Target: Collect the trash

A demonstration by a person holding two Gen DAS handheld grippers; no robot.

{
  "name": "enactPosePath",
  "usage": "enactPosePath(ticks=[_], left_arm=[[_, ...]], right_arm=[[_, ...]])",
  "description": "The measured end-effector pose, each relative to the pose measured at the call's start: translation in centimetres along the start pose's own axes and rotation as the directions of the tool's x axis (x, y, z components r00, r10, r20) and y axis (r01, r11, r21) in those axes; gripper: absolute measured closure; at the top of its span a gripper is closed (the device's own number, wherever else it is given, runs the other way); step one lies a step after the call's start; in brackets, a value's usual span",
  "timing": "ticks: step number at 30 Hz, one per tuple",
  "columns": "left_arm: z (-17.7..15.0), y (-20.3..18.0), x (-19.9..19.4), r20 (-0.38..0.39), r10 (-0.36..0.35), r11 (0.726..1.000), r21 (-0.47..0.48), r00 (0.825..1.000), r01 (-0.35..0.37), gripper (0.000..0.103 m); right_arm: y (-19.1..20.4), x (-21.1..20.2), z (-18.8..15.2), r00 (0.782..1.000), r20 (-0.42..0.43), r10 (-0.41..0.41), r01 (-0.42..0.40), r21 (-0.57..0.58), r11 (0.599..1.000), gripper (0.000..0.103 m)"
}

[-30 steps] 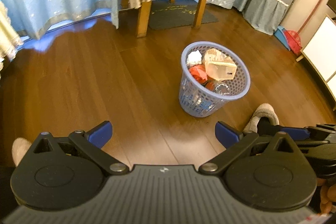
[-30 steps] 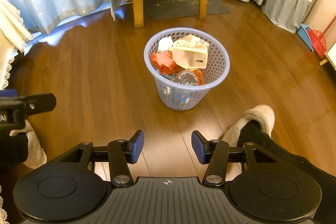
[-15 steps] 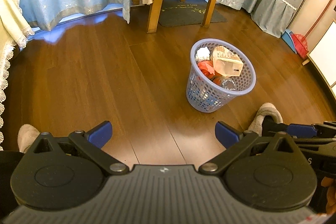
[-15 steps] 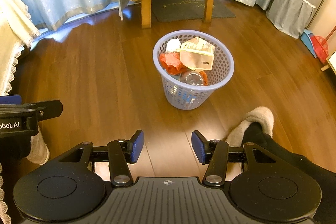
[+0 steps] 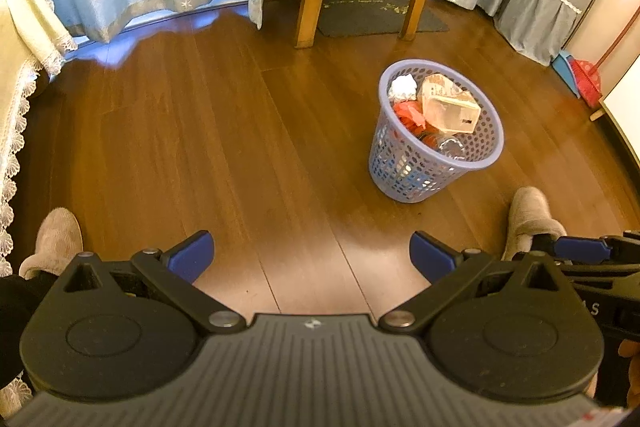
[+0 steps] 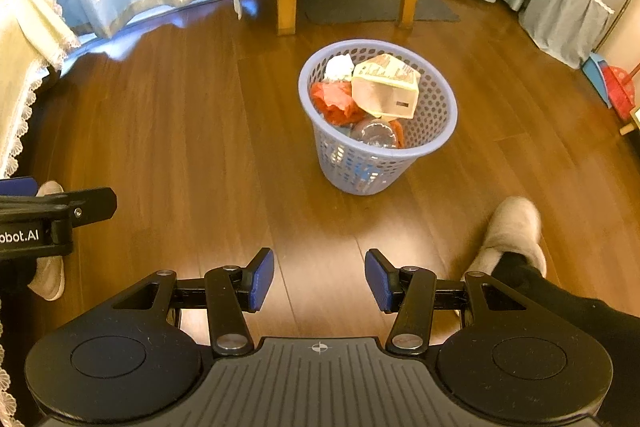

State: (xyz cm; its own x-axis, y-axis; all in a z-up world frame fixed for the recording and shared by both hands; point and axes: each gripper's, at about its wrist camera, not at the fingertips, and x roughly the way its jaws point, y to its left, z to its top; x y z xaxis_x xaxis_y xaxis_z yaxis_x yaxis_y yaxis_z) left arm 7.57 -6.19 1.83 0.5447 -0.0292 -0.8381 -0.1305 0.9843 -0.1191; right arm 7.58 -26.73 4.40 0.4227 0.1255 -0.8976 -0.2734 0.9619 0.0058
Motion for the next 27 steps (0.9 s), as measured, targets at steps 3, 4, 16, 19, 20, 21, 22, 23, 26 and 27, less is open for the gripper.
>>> enactPosePath(ticks=[3, 4, 16, 19, 20, 21, 22, 23, 26, 27], left_arm=[[-0.1, 0.2, 0.6, -0.017, 0.010, 1.000, -0.009, 1.000, -0.010, 0.001], [-0.1, 0.3, 0.8, -0.021, 0.011, 1.000, -0.012, 1.000, -0.011, 0.001], [-0.5, 0.5, 3.4, -0.086, 0.009, 0.999, -0.031, 0.996, -0.012, 0.001], [-0.6, 0.5, 3.6, -0.090, 0.008, 0.999, -0.035, 0.996, -0.011, 0.001], [-0.7, 0.4, 3.6, -0.091, 0.008, 0.999, -0.037, 0.996, -0.011, 0.001], [-0.7, 0.4, 3.6, -0.094, 0.007, 0.999, -0.039, 0.996, -0.011, 0.001], [-0.8, 0.5, 3.6, -0.095, 0.007, 0.999, -0.040, 0.995, -0.011, 0.001], [-0.8, 0.5, 3.7, -0.097, 0.011, 0.999, -0.039, 0.995, -0.014, 0.001], [-0.9, 0.5, 3.7, -0.099, 0.020, 0.999, -0.040, 0.995, -0.024, 0.001], [-0.9, 0.6, 3.8, -0.101, 0.022, 0.999, -0.041, 0.995, -0.026, 0.001]], right_arm=[[0.0, 0.7, 0.2, 1.000, -0.010, 0.003, -0.003, -0.005, 1.000, 0.055], [0.0, 1.0, 0.2, 1.000, -0.013, 0.002, -0.002, -0.005, 1.000, 0.055], [-0.1, 2.9, 0.2, 0.998, -0.061, -0.007, 0.007, 0.011, 1.000, 0.055], [0.0, 3.1, 0.3, 0.998, -0.066, -0.007, 0.008, 0.007, 1.000, 0.055], [0.0, 3.2, 0.3, 0.998, -0.068, -0.007, 0.007, 0.008, 1.000, 0.055], [0.0, 3.3, 0.3, 0.998, -0.070, -0.005, 0.006, 0.008, 1.000, 0.055], [0.0, 3.3, 0.2, 0.997, -0.073, -0.004, 0.004, 0.007, 1.000, 0.055], [0.0, 3.5, 0.2, 0.997, -0.075, -0.003, 0.004, 0.009, 1.000, 0.055], [0.0, 3.7, 0.1, 0.997, -0.081, -0.002, 0.003, 0.011, 1.000, 0.055], [0.0, 3.7, 0.1, 0.997, -0.083, -0.001, 0.002, 0.010, 1.000, 0.055]])
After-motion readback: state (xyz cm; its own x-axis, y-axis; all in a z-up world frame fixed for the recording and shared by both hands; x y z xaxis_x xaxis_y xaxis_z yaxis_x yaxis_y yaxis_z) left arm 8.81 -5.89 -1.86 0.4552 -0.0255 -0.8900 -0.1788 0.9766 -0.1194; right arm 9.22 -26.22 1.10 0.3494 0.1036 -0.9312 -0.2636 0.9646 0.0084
